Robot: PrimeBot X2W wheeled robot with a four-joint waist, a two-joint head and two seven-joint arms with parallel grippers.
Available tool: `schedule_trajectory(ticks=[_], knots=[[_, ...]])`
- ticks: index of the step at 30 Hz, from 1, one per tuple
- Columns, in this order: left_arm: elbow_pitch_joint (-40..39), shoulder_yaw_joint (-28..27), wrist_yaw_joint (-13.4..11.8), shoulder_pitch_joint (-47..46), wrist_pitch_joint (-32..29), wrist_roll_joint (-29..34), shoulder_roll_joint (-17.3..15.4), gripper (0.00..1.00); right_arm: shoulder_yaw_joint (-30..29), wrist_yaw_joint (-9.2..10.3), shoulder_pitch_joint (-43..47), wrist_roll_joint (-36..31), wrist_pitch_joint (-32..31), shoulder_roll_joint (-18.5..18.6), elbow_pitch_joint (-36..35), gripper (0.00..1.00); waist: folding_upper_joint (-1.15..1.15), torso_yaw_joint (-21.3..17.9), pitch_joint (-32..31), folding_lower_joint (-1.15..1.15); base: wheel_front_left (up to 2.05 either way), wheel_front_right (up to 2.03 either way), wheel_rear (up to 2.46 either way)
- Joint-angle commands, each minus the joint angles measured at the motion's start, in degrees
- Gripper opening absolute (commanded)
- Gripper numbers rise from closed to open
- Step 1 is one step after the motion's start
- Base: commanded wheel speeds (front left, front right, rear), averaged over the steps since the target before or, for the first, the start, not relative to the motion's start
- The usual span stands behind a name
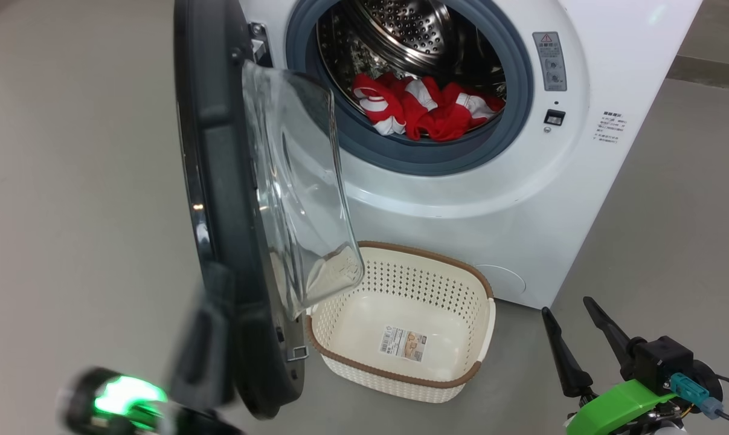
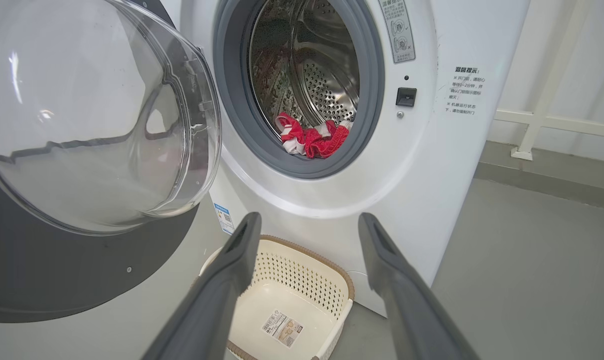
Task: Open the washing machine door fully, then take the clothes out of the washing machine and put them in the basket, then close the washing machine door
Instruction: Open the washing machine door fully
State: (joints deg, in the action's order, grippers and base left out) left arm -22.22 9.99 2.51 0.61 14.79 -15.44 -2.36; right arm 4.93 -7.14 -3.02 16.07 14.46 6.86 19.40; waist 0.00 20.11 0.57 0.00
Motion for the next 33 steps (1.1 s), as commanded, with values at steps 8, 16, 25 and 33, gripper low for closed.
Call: schedule_trajectory(ticks=[8,16,25,33], knots=[[10.1,10.1,1.1,1.9,0.2,-2.7,-0.5,0.00,2.0,-0.35,-0.9,-0.2,0.5,0.1,-1.2,1.00,0.00,-0.3,-0.1,0.00,0.00,0.00,0.00],[22.7,9.1,1.3,-0.6,0.2,-4.6,-0.5,0.00,2.3,-0.35,-0.8,0.0,0.5,0.2,-1.1,1.00,0.00,-0.7,-0.4,0.00,0.00,0.00,0.00],[30.0,5.4,0.1,-2.9,0.2,-7.2,-0.5,0.00,2.3,-0.35,-0.5,0.2,0.5,0.2,-1.3,1.00,0.00,-0.8,-0.4,0.00,0.00,0.00,0.00],[33.8,2.8,0.5,-4.2,0.2,-7.5,-0.5,0.00,2.1,-0.35,-0.9,0.1,0.5,0.1,-1.6,1.00,0.00,-0.4,-0.3,0.00,0.00,0.00,0.00]])
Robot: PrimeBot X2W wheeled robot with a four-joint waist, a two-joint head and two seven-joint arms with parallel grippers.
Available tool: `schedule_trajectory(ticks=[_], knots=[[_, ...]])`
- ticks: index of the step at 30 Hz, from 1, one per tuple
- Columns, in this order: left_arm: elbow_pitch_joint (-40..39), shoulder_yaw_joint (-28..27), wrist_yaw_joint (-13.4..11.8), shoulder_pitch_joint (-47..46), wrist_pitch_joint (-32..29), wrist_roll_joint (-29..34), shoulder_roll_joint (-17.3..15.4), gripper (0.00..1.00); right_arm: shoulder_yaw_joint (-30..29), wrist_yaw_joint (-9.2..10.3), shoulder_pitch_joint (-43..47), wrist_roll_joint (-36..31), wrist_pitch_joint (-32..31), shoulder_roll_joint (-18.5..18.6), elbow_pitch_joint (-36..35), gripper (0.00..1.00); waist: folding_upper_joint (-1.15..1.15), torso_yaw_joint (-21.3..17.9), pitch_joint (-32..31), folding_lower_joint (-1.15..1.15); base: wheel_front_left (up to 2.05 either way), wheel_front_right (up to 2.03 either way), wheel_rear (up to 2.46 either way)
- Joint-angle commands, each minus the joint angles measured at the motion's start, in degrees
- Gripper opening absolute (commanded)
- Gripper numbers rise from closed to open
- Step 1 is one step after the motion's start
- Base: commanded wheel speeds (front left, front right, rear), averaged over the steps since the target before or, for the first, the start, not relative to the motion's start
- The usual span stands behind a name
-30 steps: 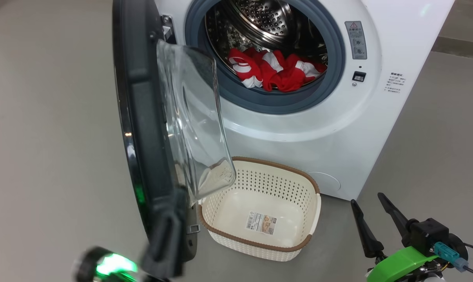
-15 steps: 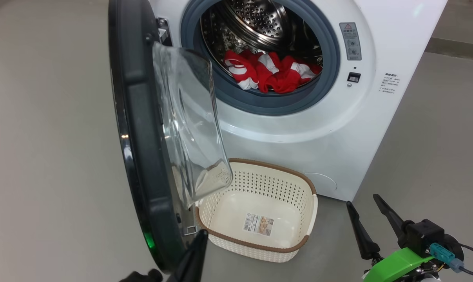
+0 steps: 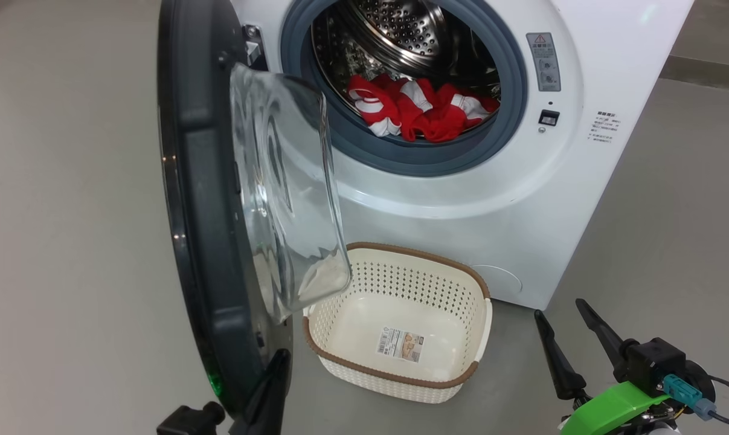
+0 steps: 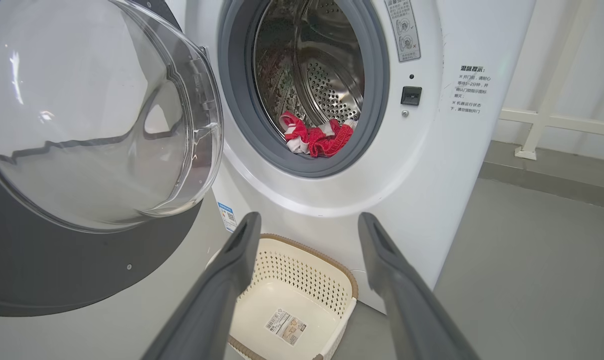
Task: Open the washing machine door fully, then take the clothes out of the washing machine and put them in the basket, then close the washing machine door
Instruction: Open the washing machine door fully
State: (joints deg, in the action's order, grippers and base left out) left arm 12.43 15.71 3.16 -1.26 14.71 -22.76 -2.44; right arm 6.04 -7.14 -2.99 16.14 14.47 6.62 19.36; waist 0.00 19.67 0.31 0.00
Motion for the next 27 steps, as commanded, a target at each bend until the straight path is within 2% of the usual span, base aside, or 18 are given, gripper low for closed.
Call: schedule_trajectory(ticks=[1,14,27], knots=[[-0.7,-3.3,-0.1,-2.3,0.3,0.1,-0.4,0.00,0.9,-0.35,-0.9,0.0,0.5,0.4,-1.7,1.00,0.00,0.1,0.0,0.00,0.00,0.00,0.00],[-2.1,-13.8,0.1,-0.4,0.3,3.6,-2.1,0.00,0.9,-0.35,-0.7,-0.1,0.5,0.5,-2.3,1.00,0.00,1.2,0.5,0.00,0.00,0.00,0.00],[-0.6,-24.4,0.2,-3.1,0.3,4.2,-4.3,0.00,1.2,-0.35,-1.8,-0.5,0.5,1.1,-2.4,1.00,0.00,1.0,2.6,0.00,0.00,0.00,0.00]])
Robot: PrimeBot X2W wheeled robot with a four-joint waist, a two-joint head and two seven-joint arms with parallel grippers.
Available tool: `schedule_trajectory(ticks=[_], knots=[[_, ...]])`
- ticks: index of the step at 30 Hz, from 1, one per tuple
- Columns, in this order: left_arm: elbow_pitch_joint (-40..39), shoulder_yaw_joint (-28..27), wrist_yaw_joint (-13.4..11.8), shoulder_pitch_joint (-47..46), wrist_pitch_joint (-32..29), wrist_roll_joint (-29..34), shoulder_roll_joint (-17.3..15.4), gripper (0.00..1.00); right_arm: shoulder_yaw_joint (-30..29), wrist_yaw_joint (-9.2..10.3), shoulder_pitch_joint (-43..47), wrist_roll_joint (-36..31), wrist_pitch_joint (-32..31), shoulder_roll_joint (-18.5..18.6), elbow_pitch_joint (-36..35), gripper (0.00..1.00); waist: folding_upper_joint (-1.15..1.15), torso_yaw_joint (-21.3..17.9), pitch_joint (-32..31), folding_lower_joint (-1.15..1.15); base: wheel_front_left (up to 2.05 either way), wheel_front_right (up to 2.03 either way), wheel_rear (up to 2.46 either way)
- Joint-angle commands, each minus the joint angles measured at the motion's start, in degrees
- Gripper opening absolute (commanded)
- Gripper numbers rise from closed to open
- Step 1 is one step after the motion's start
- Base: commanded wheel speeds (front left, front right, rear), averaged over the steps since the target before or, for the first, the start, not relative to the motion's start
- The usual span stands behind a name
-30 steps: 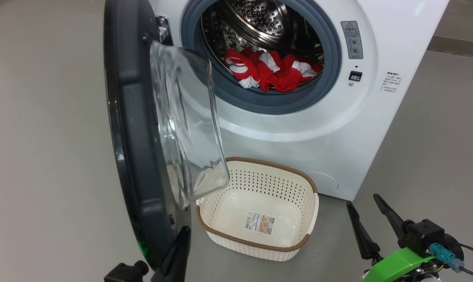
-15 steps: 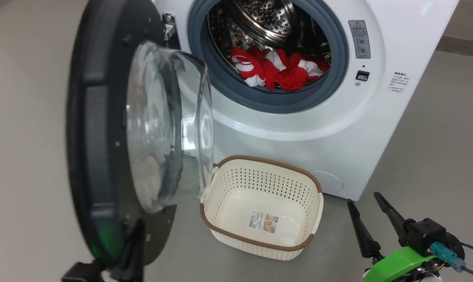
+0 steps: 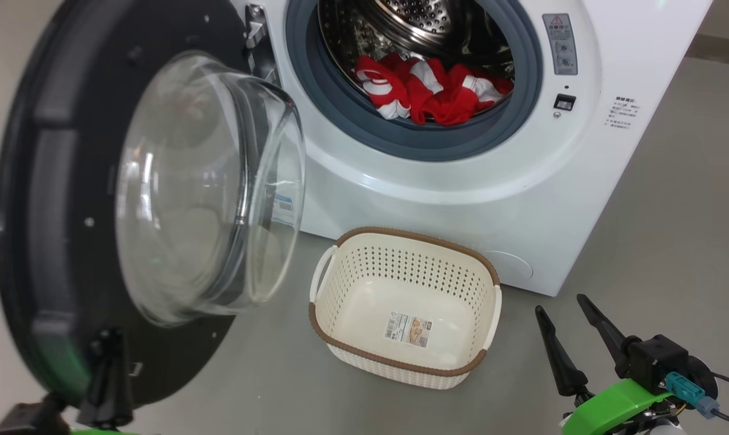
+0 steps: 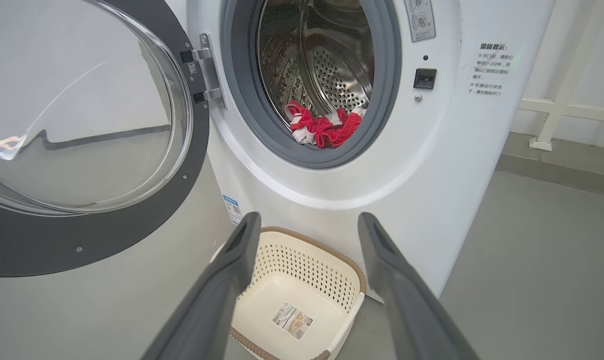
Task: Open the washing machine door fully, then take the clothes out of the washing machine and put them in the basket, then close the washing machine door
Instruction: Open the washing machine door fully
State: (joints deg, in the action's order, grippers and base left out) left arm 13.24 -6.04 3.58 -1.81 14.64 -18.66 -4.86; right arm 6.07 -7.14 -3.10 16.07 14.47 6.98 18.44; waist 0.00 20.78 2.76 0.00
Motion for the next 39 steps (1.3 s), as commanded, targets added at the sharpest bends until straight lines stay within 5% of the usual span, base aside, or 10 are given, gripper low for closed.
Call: schedule_trajectory(ticks=[1,39], knots=[[-1.1,-3.5,-0.1,-2.9,0.4,0.3,-2.2,0.00,1.2,-0.35,-1.7,-0.5,0.5,0.7,-1.5,1.00,0.00,-0.2,0.4,0.00,0.00,0.00,0.00],[20.9,-26.5,3.0,-22.6,0.4,7.6,-9.5,0.00,1.6,-0.35,-6.0,-2.1,0.5,3.6,-3.3,1.00,0.00,-3.2,8.7,0.00,0.00,0.00,0.00]])
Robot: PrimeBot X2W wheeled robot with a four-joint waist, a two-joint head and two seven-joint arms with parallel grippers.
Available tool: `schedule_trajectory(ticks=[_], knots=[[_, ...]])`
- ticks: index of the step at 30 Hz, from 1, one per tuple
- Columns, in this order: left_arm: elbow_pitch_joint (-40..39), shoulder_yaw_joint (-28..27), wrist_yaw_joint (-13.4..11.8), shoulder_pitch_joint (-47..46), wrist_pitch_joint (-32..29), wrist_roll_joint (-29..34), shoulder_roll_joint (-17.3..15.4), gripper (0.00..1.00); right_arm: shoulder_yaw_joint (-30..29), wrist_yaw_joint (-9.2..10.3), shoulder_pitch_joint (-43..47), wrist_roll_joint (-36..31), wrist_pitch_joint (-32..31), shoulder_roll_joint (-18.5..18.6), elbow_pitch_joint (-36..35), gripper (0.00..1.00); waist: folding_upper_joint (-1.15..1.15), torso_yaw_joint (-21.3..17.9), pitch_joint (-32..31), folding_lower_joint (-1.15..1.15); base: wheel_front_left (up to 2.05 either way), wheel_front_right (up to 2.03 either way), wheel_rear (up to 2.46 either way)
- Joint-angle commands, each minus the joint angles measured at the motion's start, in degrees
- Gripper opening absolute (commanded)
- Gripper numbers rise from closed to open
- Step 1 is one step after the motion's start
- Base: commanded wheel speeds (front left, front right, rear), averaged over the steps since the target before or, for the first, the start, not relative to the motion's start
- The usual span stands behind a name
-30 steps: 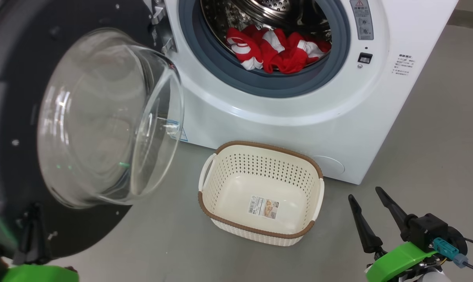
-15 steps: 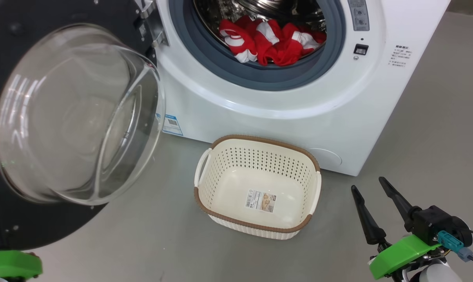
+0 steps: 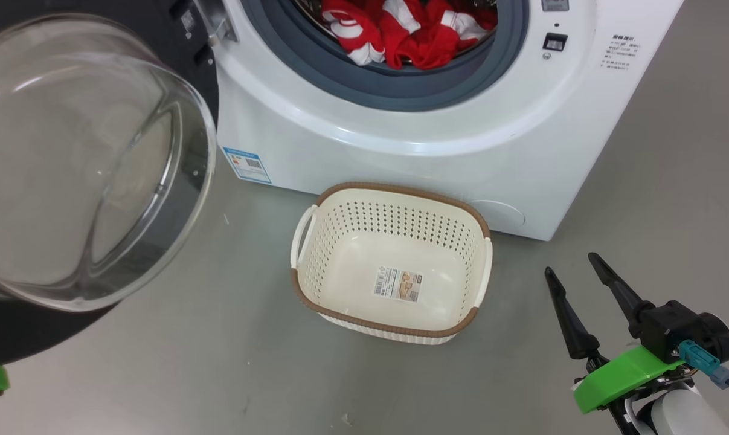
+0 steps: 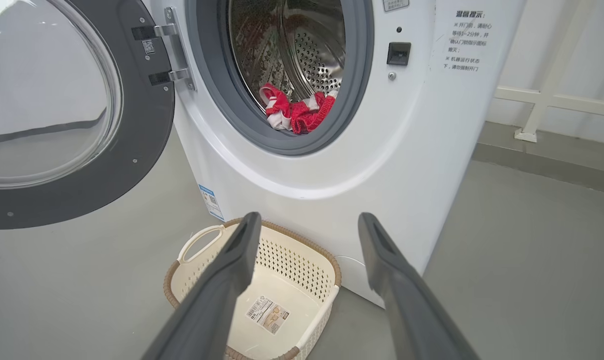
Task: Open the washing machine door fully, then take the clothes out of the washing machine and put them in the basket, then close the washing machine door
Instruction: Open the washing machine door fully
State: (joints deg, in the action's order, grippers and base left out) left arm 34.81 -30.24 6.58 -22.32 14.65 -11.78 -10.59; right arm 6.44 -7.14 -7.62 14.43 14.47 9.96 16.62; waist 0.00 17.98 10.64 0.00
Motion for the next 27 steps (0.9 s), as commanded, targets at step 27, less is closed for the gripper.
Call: schedule_trajectory(ticks=[27], knots=[[4.4,-4.7,0.9,-3.3,0.3,3.4,-5.7,0.00,1.3,-0.35,-2.0,-0.2,0.5,-0.1,-0.5,1.00,0.00,-0.6,-1.2,0.00,0.00,0.00,0.00]])
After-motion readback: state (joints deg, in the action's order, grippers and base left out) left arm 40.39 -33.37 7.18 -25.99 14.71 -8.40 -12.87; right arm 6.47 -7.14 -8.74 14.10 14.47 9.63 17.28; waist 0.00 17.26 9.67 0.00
